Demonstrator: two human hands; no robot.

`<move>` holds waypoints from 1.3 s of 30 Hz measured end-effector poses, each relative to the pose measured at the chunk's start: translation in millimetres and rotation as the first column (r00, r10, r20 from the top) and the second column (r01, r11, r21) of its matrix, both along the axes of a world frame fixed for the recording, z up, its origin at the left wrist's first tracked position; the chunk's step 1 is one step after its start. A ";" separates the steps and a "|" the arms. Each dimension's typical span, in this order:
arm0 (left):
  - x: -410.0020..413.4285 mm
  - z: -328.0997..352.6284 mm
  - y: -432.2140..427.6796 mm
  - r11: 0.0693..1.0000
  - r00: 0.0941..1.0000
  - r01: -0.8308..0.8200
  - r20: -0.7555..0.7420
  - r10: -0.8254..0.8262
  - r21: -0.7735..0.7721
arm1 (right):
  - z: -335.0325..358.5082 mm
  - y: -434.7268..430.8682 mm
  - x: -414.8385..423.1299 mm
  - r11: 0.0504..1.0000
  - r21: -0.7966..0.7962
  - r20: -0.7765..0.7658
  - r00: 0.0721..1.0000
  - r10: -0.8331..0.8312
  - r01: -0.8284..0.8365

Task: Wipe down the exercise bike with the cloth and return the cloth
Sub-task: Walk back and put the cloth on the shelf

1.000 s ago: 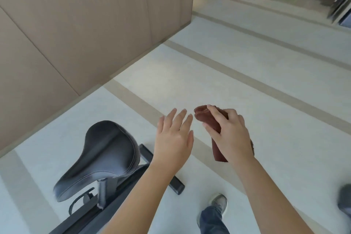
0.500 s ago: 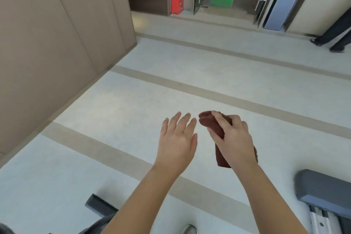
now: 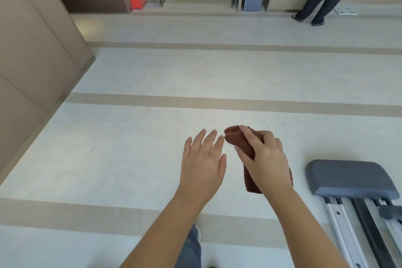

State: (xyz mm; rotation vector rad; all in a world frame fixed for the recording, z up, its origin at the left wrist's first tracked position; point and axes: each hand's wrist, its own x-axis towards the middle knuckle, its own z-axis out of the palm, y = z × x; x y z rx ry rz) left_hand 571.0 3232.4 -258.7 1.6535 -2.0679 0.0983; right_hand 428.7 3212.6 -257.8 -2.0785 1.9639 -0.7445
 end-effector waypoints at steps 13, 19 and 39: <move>59.9 -13.2 -237.9 0.999 0.994 -0.020 -0.104 0.023 0.037 | 4.0 -229.0 54.0 0.998 0.062 -0.025 1.000 -0.019 0.020; 66.9 4.4 -351.2 1.000 0.998 0.028 -0.050 -0.029 -0.006 | 22.4 -335.9 63.2 0.998 0.001 0.022 0.998 -0.056 0.056; -90.0 22.7 -740.1 0.988 0.988 0.156 -0.009 -0.156 0.007 | 37.9 -706.1 -104.0 0.967 -0.104 0.057 0.972 -0.227 0.232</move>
